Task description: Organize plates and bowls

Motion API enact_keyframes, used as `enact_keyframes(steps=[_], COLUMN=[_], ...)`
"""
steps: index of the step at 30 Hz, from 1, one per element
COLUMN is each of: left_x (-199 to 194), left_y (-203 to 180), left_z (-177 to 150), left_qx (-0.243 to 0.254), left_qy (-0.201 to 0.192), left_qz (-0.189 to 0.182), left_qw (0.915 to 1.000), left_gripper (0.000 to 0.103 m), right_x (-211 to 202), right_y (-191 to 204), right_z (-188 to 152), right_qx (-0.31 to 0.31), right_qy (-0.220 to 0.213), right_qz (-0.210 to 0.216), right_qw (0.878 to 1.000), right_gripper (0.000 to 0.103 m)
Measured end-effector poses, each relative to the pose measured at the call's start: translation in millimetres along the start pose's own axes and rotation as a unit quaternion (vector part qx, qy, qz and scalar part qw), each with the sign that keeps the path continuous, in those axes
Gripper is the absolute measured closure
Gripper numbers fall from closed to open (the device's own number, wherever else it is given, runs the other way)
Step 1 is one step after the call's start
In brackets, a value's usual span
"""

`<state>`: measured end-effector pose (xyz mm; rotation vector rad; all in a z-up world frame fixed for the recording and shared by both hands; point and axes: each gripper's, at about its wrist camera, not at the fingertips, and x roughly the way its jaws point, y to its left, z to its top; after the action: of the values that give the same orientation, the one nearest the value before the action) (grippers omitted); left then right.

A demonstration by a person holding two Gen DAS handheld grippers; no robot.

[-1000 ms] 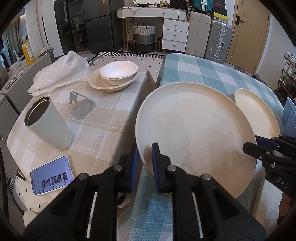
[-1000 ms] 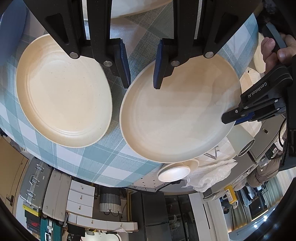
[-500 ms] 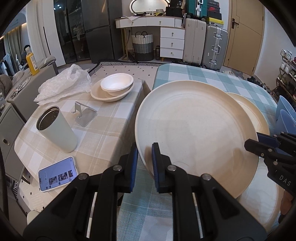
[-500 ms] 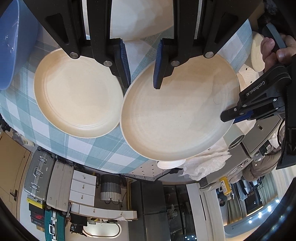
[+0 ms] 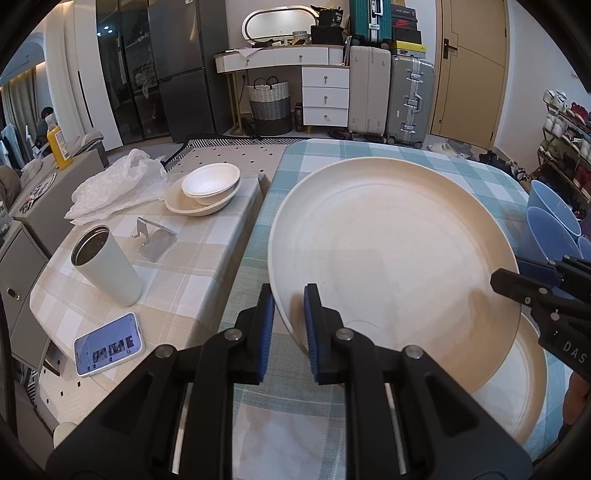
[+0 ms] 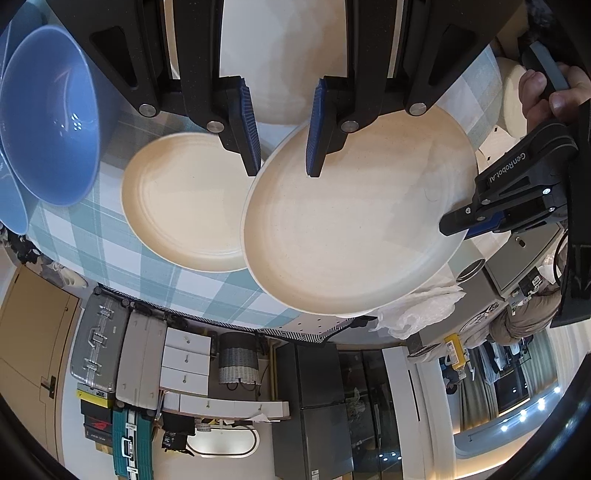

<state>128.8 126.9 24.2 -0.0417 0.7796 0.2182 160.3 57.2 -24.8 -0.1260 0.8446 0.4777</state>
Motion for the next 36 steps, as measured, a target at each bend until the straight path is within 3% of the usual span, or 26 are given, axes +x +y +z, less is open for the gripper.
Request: enact_keyframes(steps=[7, 25, 36], left_x=[-22.1, -74.1, -91.5], left_y=[-26.5, -78.6, -91.9], left_z=[-6.5, -35.3, -51.6], left_qx=[0.014, 0.056, 0.079], left_qy=[-0.009, -0.029, -0.035], left_qz=[-0.011, -0.037, -0.045], left_qw=[0.9998, 0.9973, 0.9952], left_gripper=[0.088, 0.088, 0.087], right_x=[-28.0, -88.4, -109.5], right_y=[-13.7, -22.2, -24.4], right_z=[-11.6, -56.0, -85.5], right_qx=[0.017, 0.036, 0.053], right_qy=[-0.007, -0.028, -0.028], right_qz=[0.007, -0.03, -0.038], right_qw=[1.0, 0.999, 0.997], right_gripper=[0.077, 0.077, 0.077])
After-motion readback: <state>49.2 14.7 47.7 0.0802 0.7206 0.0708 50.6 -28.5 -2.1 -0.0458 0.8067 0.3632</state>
